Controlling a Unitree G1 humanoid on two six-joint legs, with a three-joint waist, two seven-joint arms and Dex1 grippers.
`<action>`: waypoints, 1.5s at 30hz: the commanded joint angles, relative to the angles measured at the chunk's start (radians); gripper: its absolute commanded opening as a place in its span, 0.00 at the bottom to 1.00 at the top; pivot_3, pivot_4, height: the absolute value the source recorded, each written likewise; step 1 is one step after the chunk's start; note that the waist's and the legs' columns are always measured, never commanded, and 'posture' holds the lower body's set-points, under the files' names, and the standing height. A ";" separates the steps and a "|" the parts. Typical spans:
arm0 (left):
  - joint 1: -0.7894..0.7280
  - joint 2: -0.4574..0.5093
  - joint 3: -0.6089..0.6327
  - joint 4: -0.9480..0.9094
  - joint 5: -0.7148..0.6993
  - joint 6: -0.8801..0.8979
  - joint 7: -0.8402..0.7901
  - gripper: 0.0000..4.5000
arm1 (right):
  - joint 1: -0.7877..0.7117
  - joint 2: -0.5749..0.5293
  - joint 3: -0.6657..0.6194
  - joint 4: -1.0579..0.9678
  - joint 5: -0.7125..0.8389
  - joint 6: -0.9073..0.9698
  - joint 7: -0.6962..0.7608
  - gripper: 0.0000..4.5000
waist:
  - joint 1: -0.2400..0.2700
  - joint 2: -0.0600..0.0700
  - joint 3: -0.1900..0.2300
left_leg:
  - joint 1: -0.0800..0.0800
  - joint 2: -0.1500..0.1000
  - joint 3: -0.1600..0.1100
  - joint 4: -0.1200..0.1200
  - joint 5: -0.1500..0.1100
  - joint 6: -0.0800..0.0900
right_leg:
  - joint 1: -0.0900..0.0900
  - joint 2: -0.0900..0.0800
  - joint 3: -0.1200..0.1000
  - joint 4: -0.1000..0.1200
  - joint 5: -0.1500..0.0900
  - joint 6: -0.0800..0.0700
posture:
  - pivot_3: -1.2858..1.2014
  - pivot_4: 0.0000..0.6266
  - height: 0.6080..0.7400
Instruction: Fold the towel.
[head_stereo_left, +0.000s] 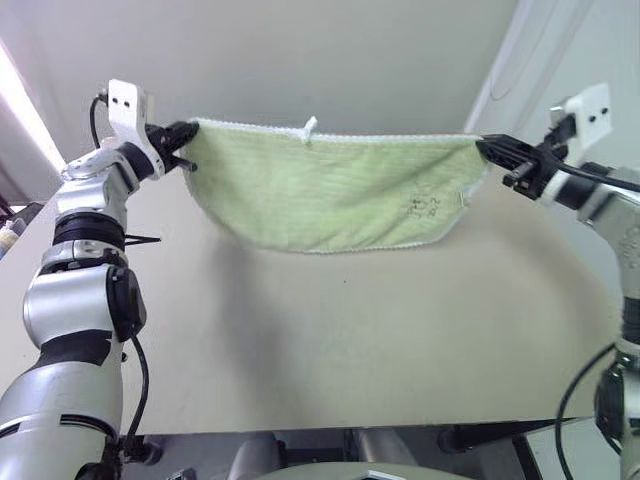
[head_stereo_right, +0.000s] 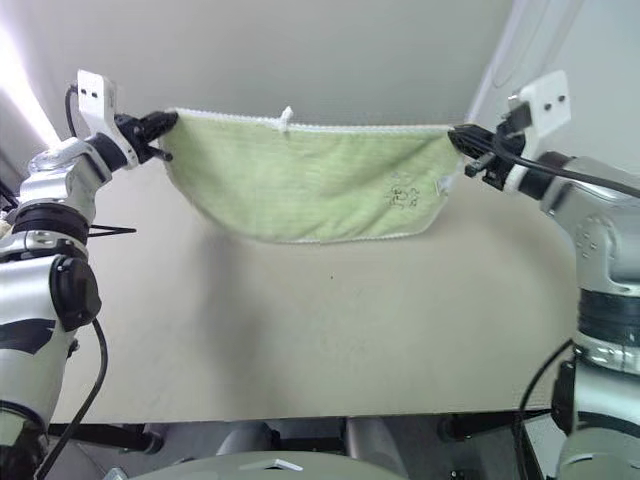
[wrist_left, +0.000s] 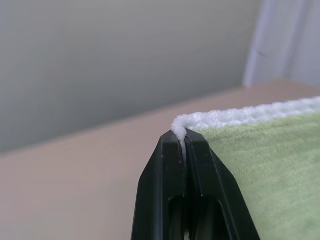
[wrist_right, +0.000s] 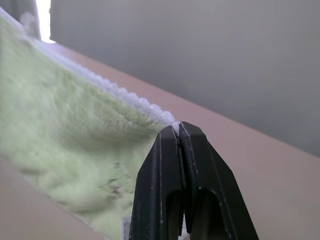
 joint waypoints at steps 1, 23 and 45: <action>-0.064 0.029 0.033 0.024 0.009 -0.093 0.104 0.00 | -0.107 0.037 0.005 0.120 -0.096 -0.157 -0.056 0.00 | -0.001 0.001 0.000 | -0.002 0.000 0.000 0.000 0.000 0.000 | -0.002 0.000 0.000 0.001 0.000 0.000 | 0.52 0.00 0.79; 0.697 0.284 -0.007 -0.669 -0.123 0.244 -0.644 0.00 | 0.756 -0.136 -0.272 -0.533 0.286 0.159 0.325 0.00 | 0.004 0.002 -0.001 | 0.002 0.001 0.000 0.005 0.000 0.000 | 0.002 0.000 0.000 0.003 -0.002 -0.003 | 0.52 0.00 0.79; 0.863 0.310 -0.050 -0.793 -0.161 0.400 -0.568 0.00 | 0.846 -0.140 -0.126 -0.544 0.188 0.088 0.326 0.00 | -0.001 0.015 -0.002 | 0.007 0.028 0.010 0.001 -0.003 -0.004 | 0.014 -0.018 -0.047 -0.031 -0.001 -0.010 | 0.52 0.00 0.79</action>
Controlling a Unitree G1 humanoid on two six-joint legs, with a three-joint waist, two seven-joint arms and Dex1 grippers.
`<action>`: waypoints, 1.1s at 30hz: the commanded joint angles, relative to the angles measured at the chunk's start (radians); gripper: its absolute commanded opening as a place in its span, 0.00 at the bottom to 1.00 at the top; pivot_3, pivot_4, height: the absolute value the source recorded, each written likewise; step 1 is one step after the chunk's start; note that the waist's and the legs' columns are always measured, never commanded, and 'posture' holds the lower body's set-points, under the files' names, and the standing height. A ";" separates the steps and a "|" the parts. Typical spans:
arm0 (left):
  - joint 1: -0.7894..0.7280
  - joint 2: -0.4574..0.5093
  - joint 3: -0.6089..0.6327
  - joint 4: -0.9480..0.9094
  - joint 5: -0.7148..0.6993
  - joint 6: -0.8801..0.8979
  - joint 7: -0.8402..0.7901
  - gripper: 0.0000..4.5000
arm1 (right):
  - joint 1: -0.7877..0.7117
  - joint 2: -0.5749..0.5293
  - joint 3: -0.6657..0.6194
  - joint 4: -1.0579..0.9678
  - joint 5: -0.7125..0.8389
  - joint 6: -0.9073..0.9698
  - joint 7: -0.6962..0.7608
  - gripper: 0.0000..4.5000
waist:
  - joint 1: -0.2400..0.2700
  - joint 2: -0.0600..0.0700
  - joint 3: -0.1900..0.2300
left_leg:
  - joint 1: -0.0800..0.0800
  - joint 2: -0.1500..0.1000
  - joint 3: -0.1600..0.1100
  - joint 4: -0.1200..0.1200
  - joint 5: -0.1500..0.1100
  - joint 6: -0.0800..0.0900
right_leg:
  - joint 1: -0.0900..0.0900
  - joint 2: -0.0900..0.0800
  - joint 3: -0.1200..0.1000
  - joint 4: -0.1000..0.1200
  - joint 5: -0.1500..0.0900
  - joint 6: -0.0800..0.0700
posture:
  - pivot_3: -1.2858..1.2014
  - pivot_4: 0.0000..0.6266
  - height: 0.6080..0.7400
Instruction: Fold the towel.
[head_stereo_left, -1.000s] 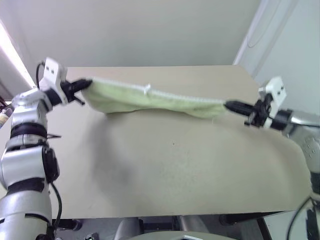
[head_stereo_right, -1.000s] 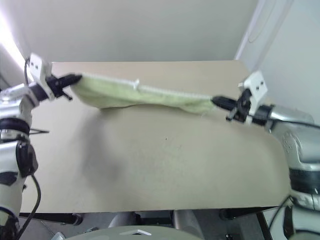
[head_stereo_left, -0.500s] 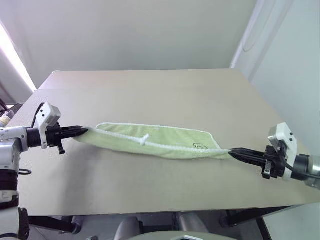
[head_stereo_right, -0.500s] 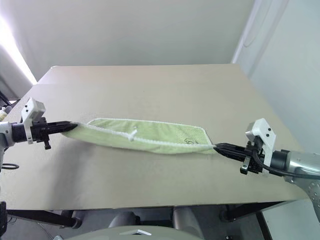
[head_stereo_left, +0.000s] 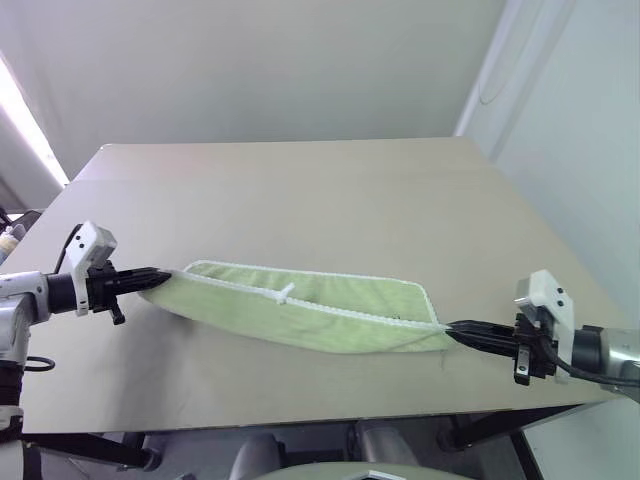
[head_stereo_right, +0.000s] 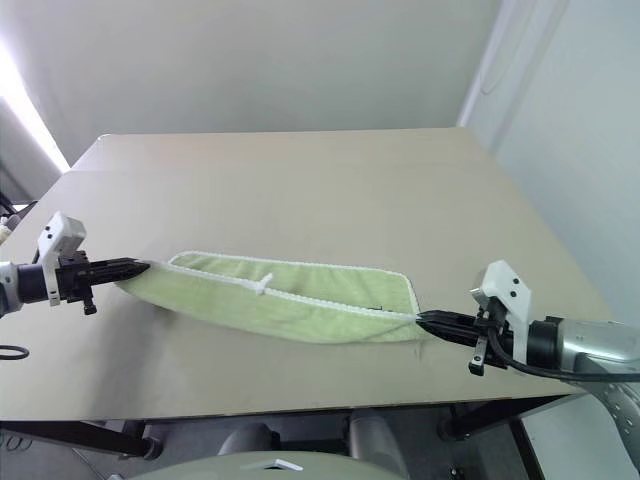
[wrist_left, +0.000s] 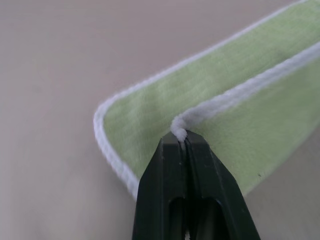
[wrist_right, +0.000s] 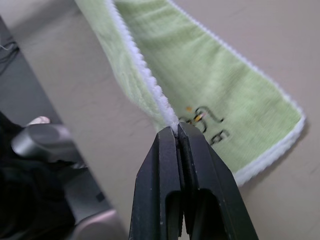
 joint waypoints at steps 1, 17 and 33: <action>-0.110 -0.027 -0.072 0.099 0.059 -0.019 0.037 0.00 | -0.120 0.000 0.110 0.093 -0.084 -0.059 -0.031 0.00 | -0.002 -0.002 -0.002 | -0.001 -0.002 0.006 0.000 0.001 0.001 | -0.006 0.000 -0.001 0.001 0.001 -0.001 | 0.52 0.00 0.79; -0.329 -0.113 -0.150 0.431 0.189 -0.171 0.147 0.00 | -0.404 0.148 0.328 0.378 -0.298 -0.169 -0.175 0.00 | 0.001 -0.004 -0.002 | 0.000 -0.002 0.006 0.000 -0.001 -0.002 | -0.009 0.005 0.000 0.005 0.020 -0.003 | 0.52 0.00 0.79; -0.361 -0.126 -0.163 0.517 0.229 -0.241 0.173 0.00 | -0.451 0.191 0.345 0.411 -0.316 -0.161 -0.169 0.00 | 0.001 -0.004 -0.002 | 0.000 -0.002 0.005 0.000 -0.001 -0.002 | -0.010 0.006 0.001 0.009 0.020 -0.004 | 0.52 0.00 0.79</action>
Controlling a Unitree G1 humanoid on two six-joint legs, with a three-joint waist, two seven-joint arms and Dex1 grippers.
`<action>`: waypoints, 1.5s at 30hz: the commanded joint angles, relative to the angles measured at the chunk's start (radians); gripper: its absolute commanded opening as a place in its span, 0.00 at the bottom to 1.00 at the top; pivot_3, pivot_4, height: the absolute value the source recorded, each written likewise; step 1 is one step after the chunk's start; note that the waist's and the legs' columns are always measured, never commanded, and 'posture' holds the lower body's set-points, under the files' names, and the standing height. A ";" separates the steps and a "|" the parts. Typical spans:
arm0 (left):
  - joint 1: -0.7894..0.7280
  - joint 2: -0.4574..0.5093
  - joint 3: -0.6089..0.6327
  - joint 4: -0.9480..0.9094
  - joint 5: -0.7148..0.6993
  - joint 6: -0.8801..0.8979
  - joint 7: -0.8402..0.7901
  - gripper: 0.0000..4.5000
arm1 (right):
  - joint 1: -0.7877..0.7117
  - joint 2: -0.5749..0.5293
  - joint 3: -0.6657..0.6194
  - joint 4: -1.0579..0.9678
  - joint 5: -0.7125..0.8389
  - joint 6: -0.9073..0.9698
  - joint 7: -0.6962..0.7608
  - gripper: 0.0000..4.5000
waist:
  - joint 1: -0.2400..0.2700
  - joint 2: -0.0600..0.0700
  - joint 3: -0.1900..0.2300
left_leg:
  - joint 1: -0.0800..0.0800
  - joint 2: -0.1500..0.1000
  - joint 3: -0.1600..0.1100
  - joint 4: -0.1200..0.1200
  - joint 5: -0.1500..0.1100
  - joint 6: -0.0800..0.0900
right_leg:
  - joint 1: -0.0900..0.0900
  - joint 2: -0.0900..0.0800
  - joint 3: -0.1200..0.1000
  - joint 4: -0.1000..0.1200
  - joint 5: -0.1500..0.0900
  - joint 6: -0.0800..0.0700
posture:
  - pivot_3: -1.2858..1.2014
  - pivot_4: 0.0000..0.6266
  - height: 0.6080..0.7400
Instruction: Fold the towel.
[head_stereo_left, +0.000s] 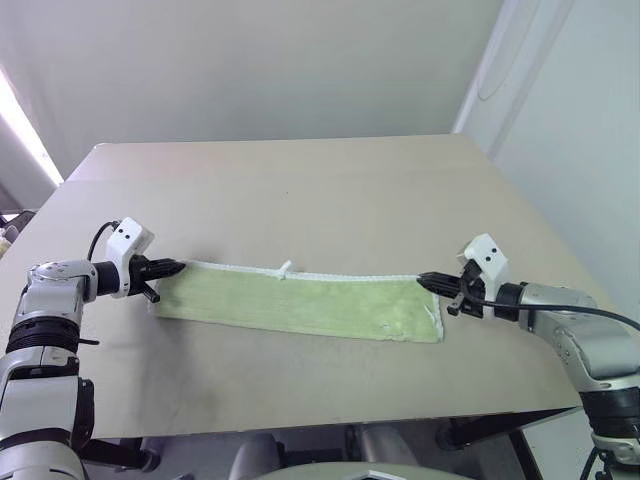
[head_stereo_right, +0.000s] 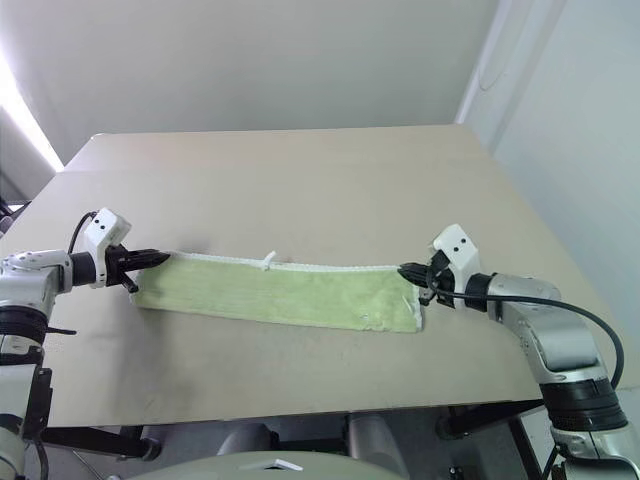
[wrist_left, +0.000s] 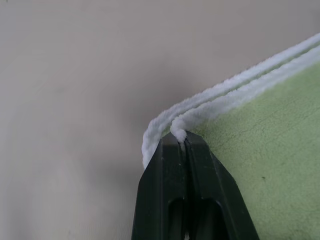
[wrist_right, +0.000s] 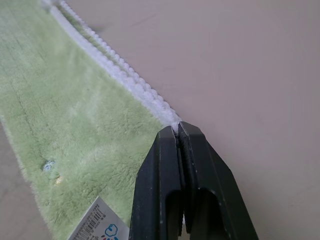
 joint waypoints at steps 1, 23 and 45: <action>-0.035 0.009 0.009 0.000 0.007 -0.024 0.004 0.00 | -0.024 0.003 -0.012 -0.005 -0.001 -0.008 0.001 0.00 | 0.000 0.000 0.000 | 0.000 0.000 0.000 0.000 0.000 0.000 | 0.000 0.000 0.000 0.000 0.000 0.000 | 0.52 0.00 0.79; -0.149 -0.077 0.025 0.240 0.058 -0.170 0.188 0.65 | -0.186 0.140 0.067 0.289 -0.132 -0.100 -0.063 0.70 | -0.001 -0.001 -0.001 | 0.000 -0.001 -0.001 0.001 0.001 -0.001 | -0.002 0.001 0.000 0.007 0.000 0.000 | 0.52 0.00 0.79; 0.043 0.002 0.042 -0.474 -0.213 0.249 -0.250 0.90 | -0.004 0.220 -0.681 0.022 0.871 0.988 -0.445 0.99 | 0.000 0.001 -0.001 | 0.000 0.000 -0.001 0.000 0.001 -0.001 | -0.002 0.000 0.000 0.007 -0.002 -0.003 | 0.52 0.00 0.79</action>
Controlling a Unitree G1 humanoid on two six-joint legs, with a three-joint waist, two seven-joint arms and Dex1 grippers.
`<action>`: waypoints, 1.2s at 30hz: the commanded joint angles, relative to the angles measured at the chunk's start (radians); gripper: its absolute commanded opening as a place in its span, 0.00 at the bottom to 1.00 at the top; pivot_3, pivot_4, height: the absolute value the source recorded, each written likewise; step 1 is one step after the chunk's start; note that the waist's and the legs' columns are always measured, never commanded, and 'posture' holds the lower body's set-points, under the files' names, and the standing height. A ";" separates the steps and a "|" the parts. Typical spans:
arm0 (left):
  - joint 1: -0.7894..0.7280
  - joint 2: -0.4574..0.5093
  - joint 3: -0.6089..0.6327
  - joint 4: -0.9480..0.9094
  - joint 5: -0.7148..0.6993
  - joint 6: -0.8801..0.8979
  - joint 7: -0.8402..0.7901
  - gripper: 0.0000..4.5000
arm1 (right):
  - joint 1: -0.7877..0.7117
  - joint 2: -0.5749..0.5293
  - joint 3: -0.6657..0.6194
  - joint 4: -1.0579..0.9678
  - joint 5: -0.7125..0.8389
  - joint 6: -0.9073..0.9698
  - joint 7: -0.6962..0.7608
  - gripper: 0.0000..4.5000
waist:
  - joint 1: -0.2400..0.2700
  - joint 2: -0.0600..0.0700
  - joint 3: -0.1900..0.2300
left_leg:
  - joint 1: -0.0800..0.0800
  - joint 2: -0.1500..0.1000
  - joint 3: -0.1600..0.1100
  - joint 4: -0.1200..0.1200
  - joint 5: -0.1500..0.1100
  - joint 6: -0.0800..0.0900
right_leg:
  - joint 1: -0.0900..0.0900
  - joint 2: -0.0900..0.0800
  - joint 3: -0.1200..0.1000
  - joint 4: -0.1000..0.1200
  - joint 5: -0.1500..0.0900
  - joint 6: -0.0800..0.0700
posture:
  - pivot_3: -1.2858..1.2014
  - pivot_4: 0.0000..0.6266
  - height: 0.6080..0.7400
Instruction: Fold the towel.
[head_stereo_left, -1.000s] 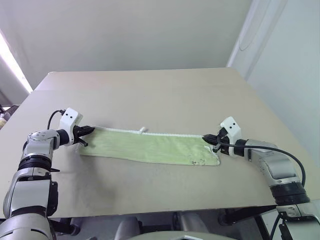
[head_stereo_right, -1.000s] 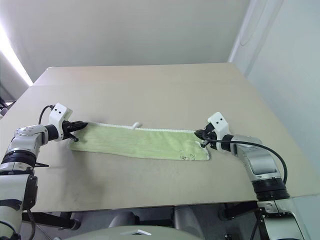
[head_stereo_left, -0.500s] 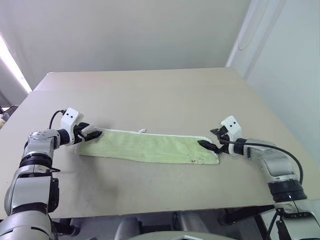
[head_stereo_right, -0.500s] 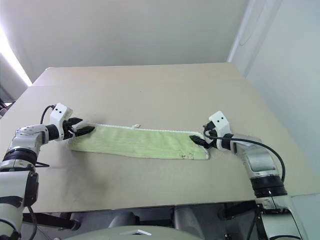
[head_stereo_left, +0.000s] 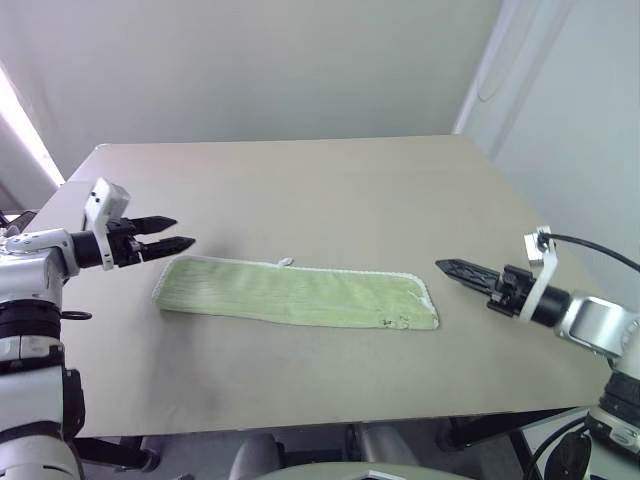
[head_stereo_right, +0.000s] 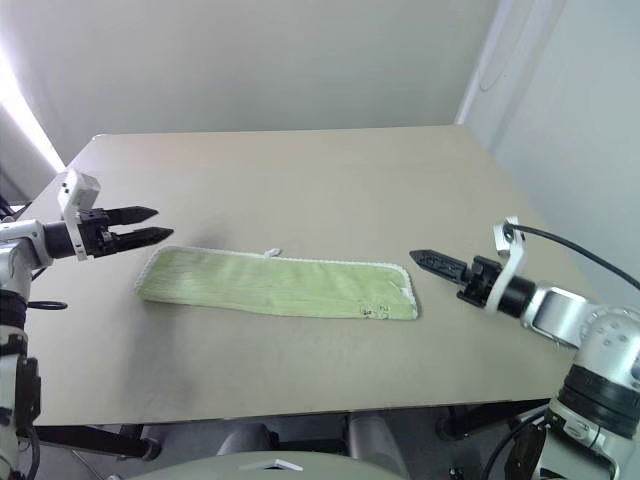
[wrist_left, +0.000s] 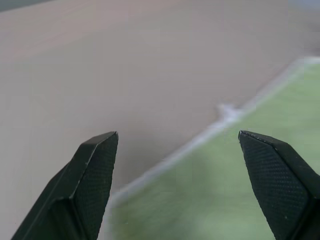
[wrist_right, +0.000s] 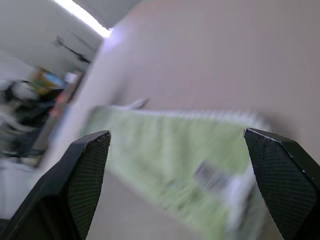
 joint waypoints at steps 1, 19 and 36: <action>0.053 -0.035 -0.056 -0.188 -0.040 0.040 -0.034 0.90 | 0.083 0.004 -0.010 -0.026 0.216 0.021 -0.107 0.99 | -0.001 0.000 0.000 | 0.000 0.000 0.000 -0.001 0.000 0.000 | 0.000 0.000 0.000 0.000 0.000 0.000 | 0.52 0.00 0.79; 0.038 -0.123 -0.180 -0.284 -0.038 0.042 -0.027 0.90 | 0.252 0.078 0.296 0.001 0.635 -0.404 -0.681 0.99 | -0.029 0.005 0.003 | 0.000 0.001 -0.011 -0.001 0.000 0.000 | 0.001 0.010 0.003 -0.001 -0.001 -0.001 | 0.52 0.00 0.79; 0.009 -0.126 -0.173 -0.217 -0.013 -0.009 0.023 0.90 | 0.209 0.060 0.448 0.034 0.596 -0.529 -0.754 0.54 | -0.031 0.006 0.003 | 0.000 0.004 -0.010 -0.002 0.000 0.000 | 0.001 0.014 0.005 -0.002 -0.001 -0.003 | 0.52 0.00 0.79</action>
